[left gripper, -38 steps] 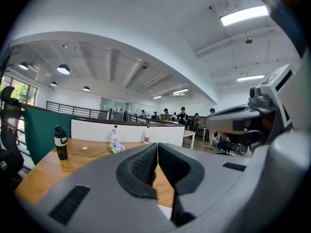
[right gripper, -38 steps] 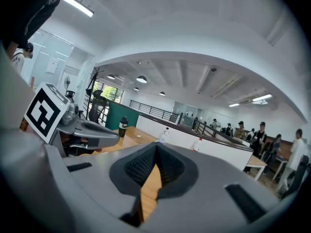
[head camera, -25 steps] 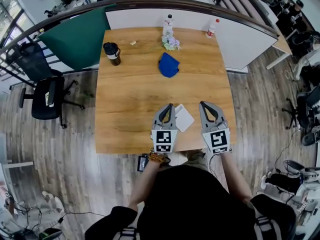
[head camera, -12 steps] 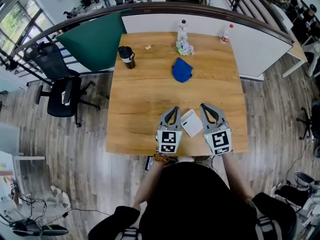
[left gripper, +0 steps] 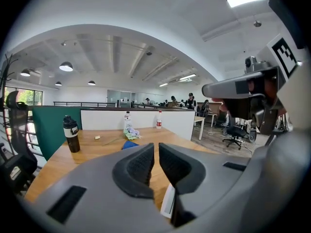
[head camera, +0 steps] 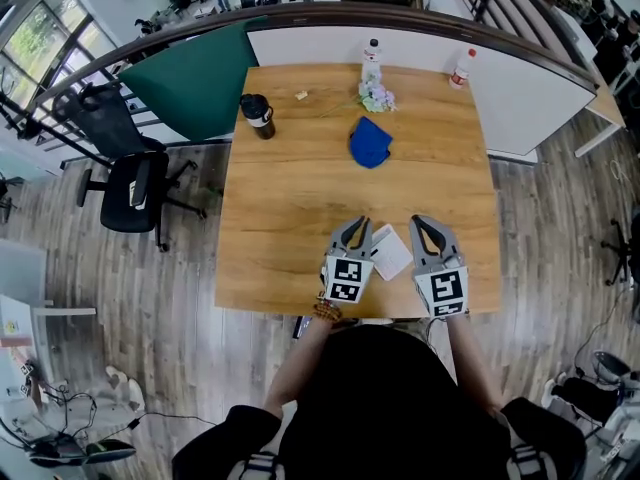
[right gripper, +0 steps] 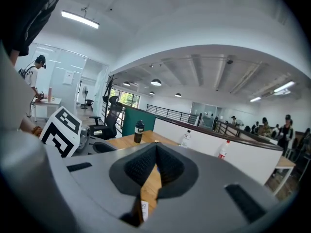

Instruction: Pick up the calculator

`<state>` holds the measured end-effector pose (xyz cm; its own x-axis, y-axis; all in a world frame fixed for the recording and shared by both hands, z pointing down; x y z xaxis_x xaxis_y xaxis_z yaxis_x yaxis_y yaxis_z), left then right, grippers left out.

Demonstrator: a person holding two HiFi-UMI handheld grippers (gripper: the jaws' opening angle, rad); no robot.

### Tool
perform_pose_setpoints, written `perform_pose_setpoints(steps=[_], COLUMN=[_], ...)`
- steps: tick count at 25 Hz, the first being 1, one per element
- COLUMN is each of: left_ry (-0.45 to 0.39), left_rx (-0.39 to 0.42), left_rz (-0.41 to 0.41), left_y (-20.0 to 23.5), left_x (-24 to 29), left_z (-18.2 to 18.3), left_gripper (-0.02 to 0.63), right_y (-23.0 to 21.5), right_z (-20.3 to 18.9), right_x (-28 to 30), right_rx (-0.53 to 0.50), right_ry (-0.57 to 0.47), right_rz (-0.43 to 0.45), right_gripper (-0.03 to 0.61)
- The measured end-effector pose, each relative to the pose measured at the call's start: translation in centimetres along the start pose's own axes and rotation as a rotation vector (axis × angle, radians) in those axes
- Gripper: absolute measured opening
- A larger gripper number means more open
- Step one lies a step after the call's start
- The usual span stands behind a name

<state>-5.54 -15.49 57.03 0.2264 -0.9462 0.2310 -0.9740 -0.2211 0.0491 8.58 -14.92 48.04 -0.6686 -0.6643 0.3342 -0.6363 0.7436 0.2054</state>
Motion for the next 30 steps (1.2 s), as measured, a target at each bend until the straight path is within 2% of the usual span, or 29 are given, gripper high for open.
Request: perform_pose_setpoints(steps=[4, 16, 20, 30], left_ry=[0.016, 0.126, 0.175, 0.313], left_rx=[0.007, 0.013, 0.019, 0.028], left_rz=[-0.009, -0.058, -0.094, -0.156], left_y=[-0.1, 0.1, -0.4, -0.9], left_x=[0.6, 3.6, 4.4, 6.4], left_z=[-0.6, -4.0, -6.3, -10.2], left_gripper=[0.027, 0.029, 0.075, 0.124], right_y=[-0.2, -0.9, -0.7, -1.2], right_z=[-0.3, -0.9, -1.7, -2.2], right_x=[0.4, 1.4, 1.0, 0.2], right_rx=[0.022, 0.044, 0.051, 0.061], right_ry=[-0.039, -0.019, -0.003, 0.027], right_rz=[-0.014, -0.015, -0.014, -0.021], right_gripper=[0.006, 0.006, 0.006, 0.006])
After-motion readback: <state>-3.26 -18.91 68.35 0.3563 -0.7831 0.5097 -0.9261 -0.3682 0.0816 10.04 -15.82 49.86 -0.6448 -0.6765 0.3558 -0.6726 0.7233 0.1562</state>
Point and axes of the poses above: the fingertips, and each gripper's own axes: x forward along the fingers, y to its left, z out of its top, the point moved 6 cm from there along -x, backward along the fingers, and after that the axes turned 8 degrees about z, right-handed, at the moved point
